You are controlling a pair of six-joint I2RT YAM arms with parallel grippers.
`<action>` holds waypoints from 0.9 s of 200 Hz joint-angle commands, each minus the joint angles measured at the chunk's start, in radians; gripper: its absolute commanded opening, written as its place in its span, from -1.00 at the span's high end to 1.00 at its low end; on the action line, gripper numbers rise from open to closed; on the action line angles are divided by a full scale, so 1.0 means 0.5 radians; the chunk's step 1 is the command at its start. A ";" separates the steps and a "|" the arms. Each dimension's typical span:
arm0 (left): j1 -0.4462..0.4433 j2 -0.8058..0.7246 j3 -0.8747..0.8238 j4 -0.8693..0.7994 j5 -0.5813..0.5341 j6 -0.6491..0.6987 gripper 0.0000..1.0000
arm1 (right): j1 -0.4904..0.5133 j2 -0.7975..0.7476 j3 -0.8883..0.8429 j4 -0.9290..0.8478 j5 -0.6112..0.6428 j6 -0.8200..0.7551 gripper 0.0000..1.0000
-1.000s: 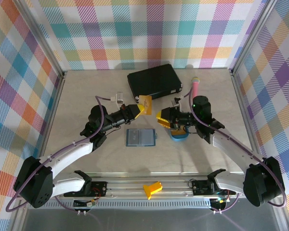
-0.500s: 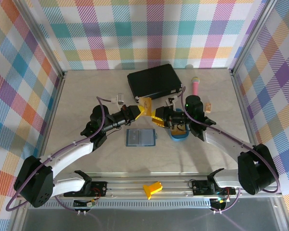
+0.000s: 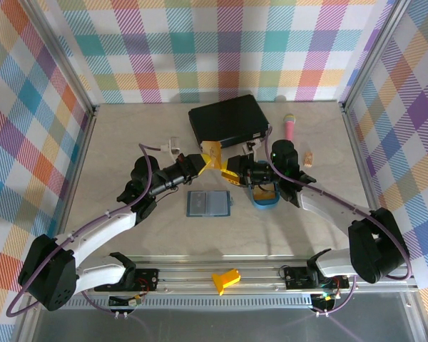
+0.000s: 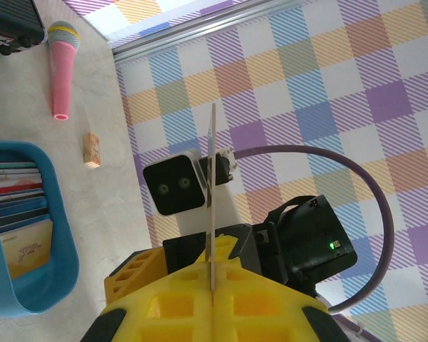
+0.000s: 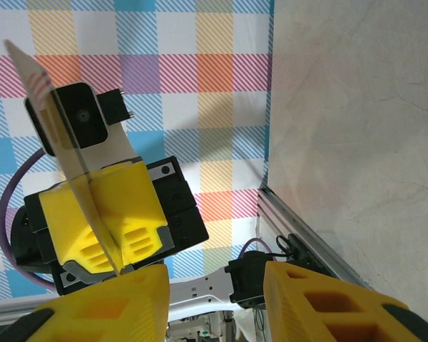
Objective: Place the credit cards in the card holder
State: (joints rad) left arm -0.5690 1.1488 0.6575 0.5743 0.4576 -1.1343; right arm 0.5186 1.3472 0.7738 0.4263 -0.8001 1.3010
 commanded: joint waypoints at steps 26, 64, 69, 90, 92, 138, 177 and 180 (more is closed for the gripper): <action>-0.046 0.011 -0.015 0.024 0.071 -0.062 1.00 | 0.032 -0.136 0.060 0.042 0.093 -0.084 0.20; -0.046 0.007 -0.023 0.022 0.095 -0.057 1.00 | -0.065 -0.299 -0.021 -0.083 0.213 -0.122 0.14; -0.049 0.010 -0.027 0.022 0.100 -0.061 1.00 | -0.070 -0.304 -0.021 -0.087 0.211 -0.122 0.13; -0.049 0.015 -0.030 0.026 0.134 -0.077 1.00 | -0.071 -0.254 0.052 -0.045 0.110 -0.125 0.13; -0.051 0.017 -0.030 0.027 0.138 -0.077 1.00 | -0.071 -0.247 0.060 -0.036 0.099 -0.124 0.13; -0.059 0.025 -0.032 0.034 0.179 -0.084 1.00 | -0.071 -0.132 0.152 -0.029 0.073 -0.115 0.27; -0.065 0.028 -0.048 0.054 0.188 -0.102 1.00 | -0.070 -0.066 0.150 0.069 0.048 -0.057 0.47; -0.065 0.029 -0.048 0.054 0.189 -0.105 1.00 | -0.071 -0.063 0.148 0.083 0.048 -0.052 0.48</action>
State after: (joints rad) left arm -0.5877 1.1576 0.6487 0.5770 0.5312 -1.1671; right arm 0.4839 1.2995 0.8188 0.4042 -0.7471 1.2694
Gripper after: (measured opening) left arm 0.051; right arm 0.283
